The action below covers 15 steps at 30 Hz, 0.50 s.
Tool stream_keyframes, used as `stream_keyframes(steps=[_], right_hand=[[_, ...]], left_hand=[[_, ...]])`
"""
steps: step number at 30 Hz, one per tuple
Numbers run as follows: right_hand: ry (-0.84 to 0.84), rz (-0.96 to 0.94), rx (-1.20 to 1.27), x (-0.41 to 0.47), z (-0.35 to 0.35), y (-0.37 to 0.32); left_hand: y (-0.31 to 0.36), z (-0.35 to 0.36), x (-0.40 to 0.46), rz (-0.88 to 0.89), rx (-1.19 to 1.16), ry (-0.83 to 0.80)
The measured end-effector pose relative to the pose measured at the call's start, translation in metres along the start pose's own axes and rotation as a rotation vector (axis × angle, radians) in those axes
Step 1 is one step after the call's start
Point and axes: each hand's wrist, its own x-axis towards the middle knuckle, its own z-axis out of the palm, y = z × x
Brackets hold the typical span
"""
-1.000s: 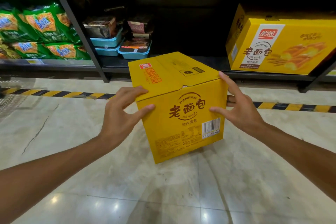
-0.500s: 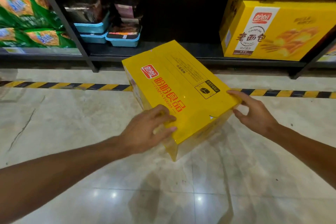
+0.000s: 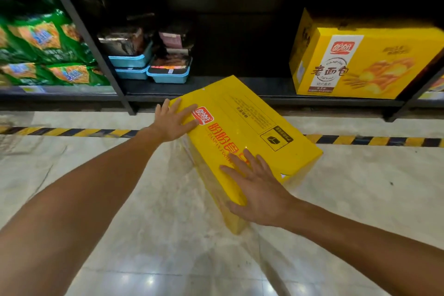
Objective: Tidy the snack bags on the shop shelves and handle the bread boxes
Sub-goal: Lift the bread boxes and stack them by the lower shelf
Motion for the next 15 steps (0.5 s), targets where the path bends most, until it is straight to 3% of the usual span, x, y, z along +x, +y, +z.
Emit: stream_keyframes(steps=[5,9,15], right_hand=[[0.027,-0.107,0.033,-0.022,-0.005,0.045],[0.132,-0.178,0.131,-0.057,-0.020,0.119],[0.446,0.026,0.019,-0.067,-0.025,0.189]], left_hand=[[0.000,0.014,-0.028,0.079,-0.020,0.128],[-0.009,0.030,-0.070,0.266,0.026,0.252],[0.020,0.050,-0.116,0.550,-0.060,0.275]])
